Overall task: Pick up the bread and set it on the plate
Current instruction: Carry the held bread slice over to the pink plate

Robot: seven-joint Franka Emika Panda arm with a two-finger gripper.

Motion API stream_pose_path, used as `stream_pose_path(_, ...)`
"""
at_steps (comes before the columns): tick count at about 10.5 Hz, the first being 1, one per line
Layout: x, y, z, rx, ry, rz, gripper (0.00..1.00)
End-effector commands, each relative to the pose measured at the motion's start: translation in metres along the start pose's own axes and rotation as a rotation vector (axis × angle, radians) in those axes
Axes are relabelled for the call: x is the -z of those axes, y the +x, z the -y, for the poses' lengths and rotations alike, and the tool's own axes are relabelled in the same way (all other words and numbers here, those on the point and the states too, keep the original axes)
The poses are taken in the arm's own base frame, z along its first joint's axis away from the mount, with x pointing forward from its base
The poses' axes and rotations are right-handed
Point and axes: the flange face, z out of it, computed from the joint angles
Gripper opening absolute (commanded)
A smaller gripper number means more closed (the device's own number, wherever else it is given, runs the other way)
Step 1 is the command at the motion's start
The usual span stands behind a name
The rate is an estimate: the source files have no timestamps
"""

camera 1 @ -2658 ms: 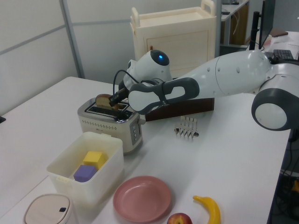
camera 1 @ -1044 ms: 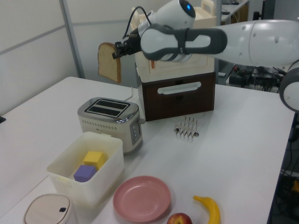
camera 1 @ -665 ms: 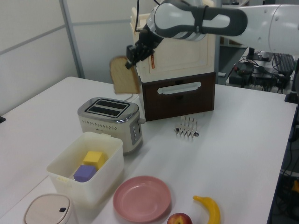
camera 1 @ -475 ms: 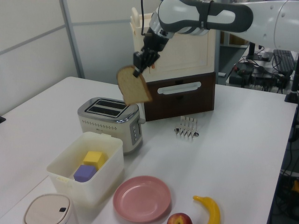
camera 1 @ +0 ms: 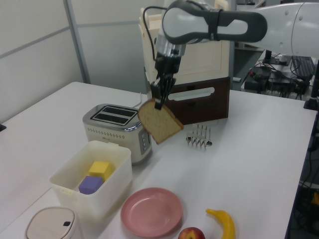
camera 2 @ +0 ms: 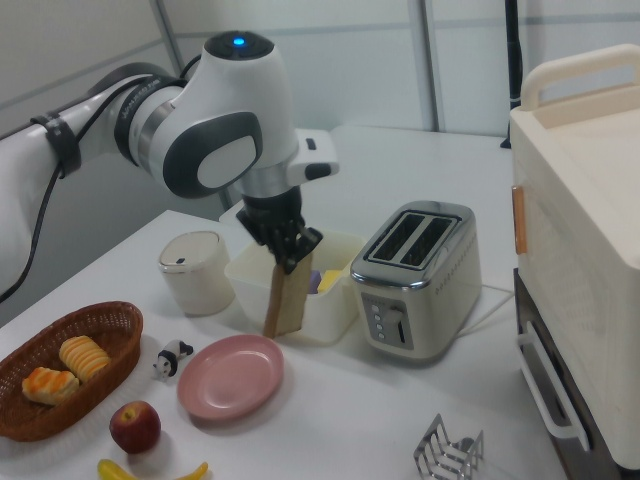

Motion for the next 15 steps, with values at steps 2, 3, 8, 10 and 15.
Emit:
stream_pose_path(2,-0.056,-0.01,0.039,0.092,-0.036,0.166,0.09)
stream_pose_path(3,-0.075,-0.007,0.046,0.102,-0.036,0.195,0.09)
stream_pose_path(8,-0.128,-0.007,0.066,0.135,-0.057,0.285,0.09)
stream_pose_path(10,-0.138,-0.009,0.076,0.15,-0.056,0.301,0.1)
stream_pose_path(15,-0.173,-0.01,0.101,0.188,-0.063,0.347,0.12)
